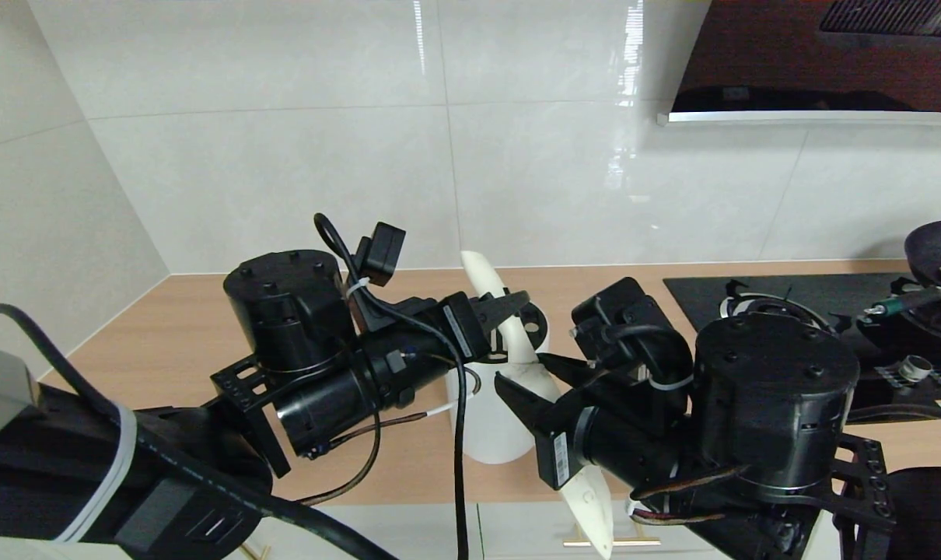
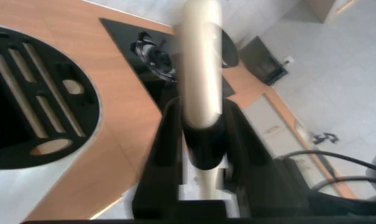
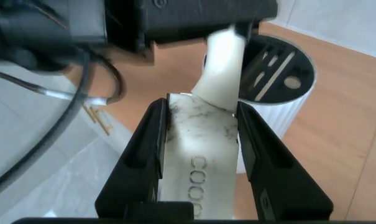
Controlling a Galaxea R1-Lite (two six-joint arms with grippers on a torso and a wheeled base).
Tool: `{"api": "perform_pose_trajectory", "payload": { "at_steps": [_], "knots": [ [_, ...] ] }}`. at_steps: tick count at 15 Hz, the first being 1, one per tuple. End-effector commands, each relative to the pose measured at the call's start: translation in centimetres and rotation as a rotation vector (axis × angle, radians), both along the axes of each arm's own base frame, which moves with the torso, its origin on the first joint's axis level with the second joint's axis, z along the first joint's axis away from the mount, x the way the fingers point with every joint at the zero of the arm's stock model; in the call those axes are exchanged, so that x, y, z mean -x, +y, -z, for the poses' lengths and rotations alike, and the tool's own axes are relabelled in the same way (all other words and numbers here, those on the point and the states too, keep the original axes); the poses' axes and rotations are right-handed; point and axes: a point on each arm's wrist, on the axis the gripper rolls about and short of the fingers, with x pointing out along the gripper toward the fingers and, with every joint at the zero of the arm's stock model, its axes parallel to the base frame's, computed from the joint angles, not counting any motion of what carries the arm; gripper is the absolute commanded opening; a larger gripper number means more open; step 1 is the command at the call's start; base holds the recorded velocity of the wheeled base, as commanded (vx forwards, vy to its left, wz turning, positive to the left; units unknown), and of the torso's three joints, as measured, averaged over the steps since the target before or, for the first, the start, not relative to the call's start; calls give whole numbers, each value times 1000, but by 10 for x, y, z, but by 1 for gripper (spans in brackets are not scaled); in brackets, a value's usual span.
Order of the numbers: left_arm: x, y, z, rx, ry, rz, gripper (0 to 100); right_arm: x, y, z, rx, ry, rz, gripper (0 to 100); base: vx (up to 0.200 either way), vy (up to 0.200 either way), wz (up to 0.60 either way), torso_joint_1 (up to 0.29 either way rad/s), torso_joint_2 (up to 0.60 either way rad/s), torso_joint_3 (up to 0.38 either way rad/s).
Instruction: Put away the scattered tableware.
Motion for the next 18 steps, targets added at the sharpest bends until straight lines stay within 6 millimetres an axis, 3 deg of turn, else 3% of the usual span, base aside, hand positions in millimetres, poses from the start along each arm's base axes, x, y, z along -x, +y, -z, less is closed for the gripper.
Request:
{"api": "perform_pose_trajectory", "payload": {
  "at_steps": [1,5,6,11,15,18],
  "knots": [
    [0,0,-1,2,-2,0,0,-1,0,-1,-7,-5,11,0,0,0,0,0,0,0],
    [1,1,-5,16,-21,0,0,-2,0,-3,-11,-10,27,0,0,0,0,0,0,0],
    [3,2,-10,27,-35,0,0,-2,0,-3,-16,-8,33,100,0,0,0,0,0,0],
    [15,20,-43,73,-140,-25,0,-1,-2,-7,-33,-10,37,100,0,0,0,0,0,0],
    [11,50,-61,-49,-362,-146,0,-1,-15,-13,-41,-26,61,100,0,0,0,0,0,0],
    [20,64,-75,-85,-540,-202,0,-5,-14,-10,-31,-19,68,100,0,0,0,0,0,0]
  ]
}}
